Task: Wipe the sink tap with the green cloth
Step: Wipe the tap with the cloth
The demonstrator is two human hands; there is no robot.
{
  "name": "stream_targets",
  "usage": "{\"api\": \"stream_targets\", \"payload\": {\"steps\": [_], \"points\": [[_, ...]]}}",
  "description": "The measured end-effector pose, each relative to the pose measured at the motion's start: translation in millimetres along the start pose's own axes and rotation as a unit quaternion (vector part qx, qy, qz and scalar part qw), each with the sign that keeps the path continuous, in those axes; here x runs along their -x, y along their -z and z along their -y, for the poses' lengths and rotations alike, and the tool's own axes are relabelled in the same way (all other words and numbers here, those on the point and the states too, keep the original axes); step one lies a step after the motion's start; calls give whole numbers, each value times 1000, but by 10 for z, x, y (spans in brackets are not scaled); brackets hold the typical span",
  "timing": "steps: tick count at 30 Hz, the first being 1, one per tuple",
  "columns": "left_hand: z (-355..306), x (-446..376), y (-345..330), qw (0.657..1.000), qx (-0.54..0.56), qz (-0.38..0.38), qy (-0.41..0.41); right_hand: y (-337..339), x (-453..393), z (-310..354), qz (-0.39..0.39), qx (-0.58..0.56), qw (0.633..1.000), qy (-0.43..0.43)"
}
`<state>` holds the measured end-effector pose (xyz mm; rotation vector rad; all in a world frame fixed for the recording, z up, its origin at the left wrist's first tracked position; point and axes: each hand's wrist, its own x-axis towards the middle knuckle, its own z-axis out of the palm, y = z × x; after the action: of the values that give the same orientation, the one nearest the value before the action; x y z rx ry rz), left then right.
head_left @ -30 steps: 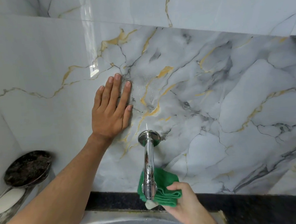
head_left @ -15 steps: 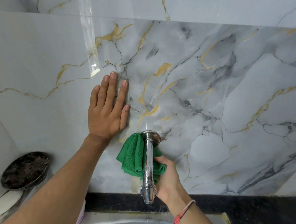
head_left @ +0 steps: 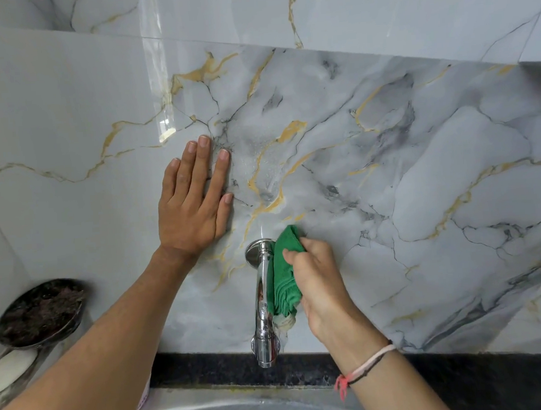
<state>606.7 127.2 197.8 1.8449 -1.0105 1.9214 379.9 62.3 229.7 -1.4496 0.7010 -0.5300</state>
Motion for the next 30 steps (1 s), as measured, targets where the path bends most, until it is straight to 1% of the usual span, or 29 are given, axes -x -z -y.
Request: {"api": "stream_targets", "payload": {"steps": [3,5,6,8,9,10,11,12,13,15,16,18,19,21,22,24,27,30], "points": [[11,4,6,1000,-3,3,1,44,3,88,-12,10,995,96],[16,-4,13,1000,2,6,0,94,-6,141,-32,20,981,193],[13,-4,12,1000,4,7,0,116,9,143,-47,43,967,245],[8,4,6,1000,5,11,2,124,59,29,-54,138,932,330],[6,9,4,1000,5,11,3,106,83,-83,-42,218,908,355],[6,12,3,1000,5,10,3,82,99,-214,-24,319,872,369],[6,12,3,1000,4,7,2,67,112,-352,-2,415,829,374],[10,12,3,1000,4,5,2,60,125,-470,31,480,798,363],[15,13,2,1000,5,3,1,62,156,-535,71,511,787,338],[15,12,4,1000,6,2,-1,80,211,-516,121,500,804,299],[10,7,6,1000,7,3,-2,81,226,-462,127,487,814,290],[4,2,5,1000,10,3,0,31,184,-378,87,460,832,299],[4,3,3,1000,10,3,1,-16,128,-366,44,457,831,313],[9,3,-2,1000,4,4,2,-154,16,-372,-40,491,807,325],[12,6,-5,1000,2,4,3,-227,-20,-394,-62,513,792,325],[18,18,-6,1000,-2,3,1,-356,-41,-455,-71,553,765,322],[10,9,-3,1000,2,2,0,-456,-10,-507,-51,600,735,312],[17,3,0,1000,7,1,3,-480,-2,-525,-58,600,740,299]]}}
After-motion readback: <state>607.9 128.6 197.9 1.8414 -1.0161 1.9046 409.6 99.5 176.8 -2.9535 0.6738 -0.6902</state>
